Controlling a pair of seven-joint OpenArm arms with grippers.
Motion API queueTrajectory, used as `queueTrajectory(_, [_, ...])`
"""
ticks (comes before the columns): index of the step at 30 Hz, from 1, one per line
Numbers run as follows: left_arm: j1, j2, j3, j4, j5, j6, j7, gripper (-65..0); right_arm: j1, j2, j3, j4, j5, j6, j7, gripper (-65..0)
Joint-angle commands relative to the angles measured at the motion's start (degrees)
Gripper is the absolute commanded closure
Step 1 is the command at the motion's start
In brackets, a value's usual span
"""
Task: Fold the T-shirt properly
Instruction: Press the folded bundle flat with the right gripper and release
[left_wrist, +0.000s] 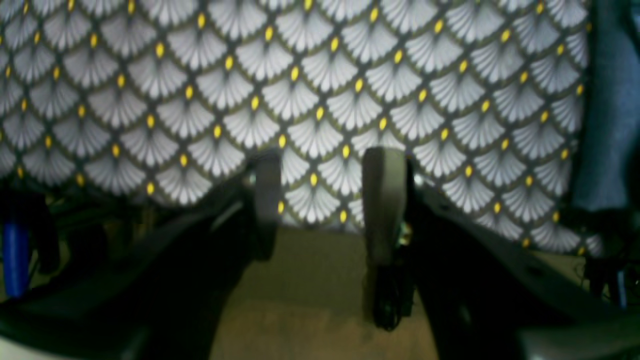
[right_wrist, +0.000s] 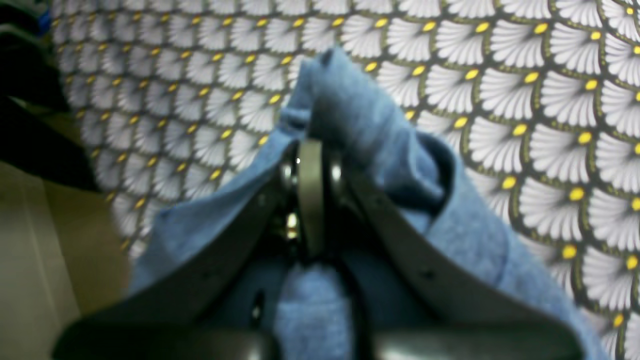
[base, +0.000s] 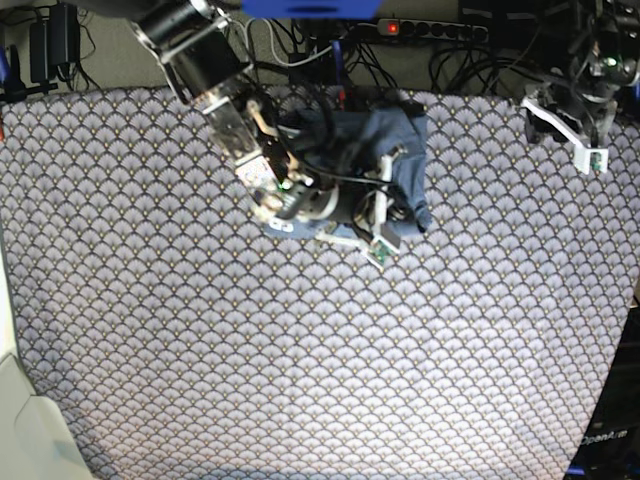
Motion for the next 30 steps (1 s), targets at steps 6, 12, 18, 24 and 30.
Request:
queueTrajectory(6, [1.0, -0.7, -0.4, 1.3, -0.1, -0.1, -0.9, -26.3, 4.7, -2.3, -2.8, -4.3, 0.6, 0.3, 2.6, 0.0])
queueTrajectory(12, [0.7, -0.7, -0.4, 1.7, -0.5, -0.1, -0.9, -26.3, 0.6, 1.2, -2.6, 8.8, 0.6, 0.2, 2.5, 0.0])
queueTrajectory(18, [-0.3, -0.7, 0.0, 1.7, -0.6, -0.1, -0.9, -26.3, -5.4, 6.9, 1.3, 19.1, 0.5, 0.1, -0.3, 0.0])
queueTrajectory(24, [-2.3, -0.7, 0.1, 1.4, -0.6, -0.2, -0.9, -26.3, -13.0, 11.7, 8.7, 28.2, 0.5, 0.2, -0.7, 0.0])
queueTrajectory(30, [-4.0, -0.7, 1.0, 1.1, -0.6, -0.2, -0.9, -26.2, -20.5, 16.2, 13.9, 36.0, 0.6, 0.3, -0.4, 0.0])
